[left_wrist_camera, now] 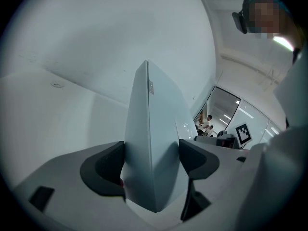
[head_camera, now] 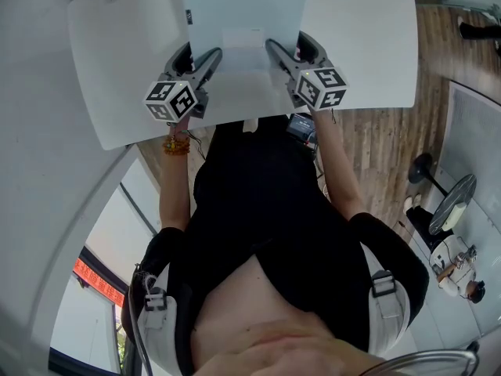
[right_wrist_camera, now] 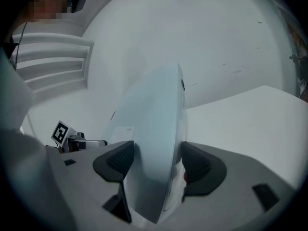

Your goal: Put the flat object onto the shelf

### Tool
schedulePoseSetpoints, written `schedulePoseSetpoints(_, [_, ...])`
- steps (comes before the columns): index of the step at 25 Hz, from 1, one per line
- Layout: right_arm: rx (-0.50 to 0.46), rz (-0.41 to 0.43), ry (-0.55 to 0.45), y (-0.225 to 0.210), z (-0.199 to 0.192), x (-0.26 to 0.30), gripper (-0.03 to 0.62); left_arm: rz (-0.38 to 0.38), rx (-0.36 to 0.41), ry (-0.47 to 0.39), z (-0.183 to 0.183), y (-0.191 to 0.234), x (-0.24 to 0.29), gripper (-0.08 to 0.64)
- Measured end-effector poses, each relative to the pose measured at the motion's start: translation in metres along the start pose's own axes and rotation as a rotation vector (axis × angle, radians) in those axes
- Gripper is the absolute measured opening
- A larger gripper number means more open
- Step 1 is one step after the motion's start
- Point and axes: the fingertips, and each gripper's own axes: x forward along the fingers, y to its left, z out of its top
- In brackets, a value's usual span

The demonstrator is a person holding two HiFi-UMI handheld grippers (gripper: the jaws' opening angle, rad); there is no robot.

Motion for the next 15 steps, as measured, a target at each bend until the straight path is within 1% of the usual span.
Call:
schedulePoseSetpoints(3, [0.01,-0.008,0.025,-0.005,-0.006,0.004,0.29,0.007,-0.031,0.025,-0.008,0.005,0.005,0.339])
schedulePoseSetpoints(9, [0.055,-0.012,0.074,-0.011,-0.021,0.011,0.29,0.036,-0.035,0.062,-0.016,0.011,0.008,0.341])
schedulePoseSetpoints(15, [0.075,-0.022,0.08,-0.015,-0.028,0.014,0.29,0.041,-0.056,0.077,-0.023,0.016,0.011,0.342])
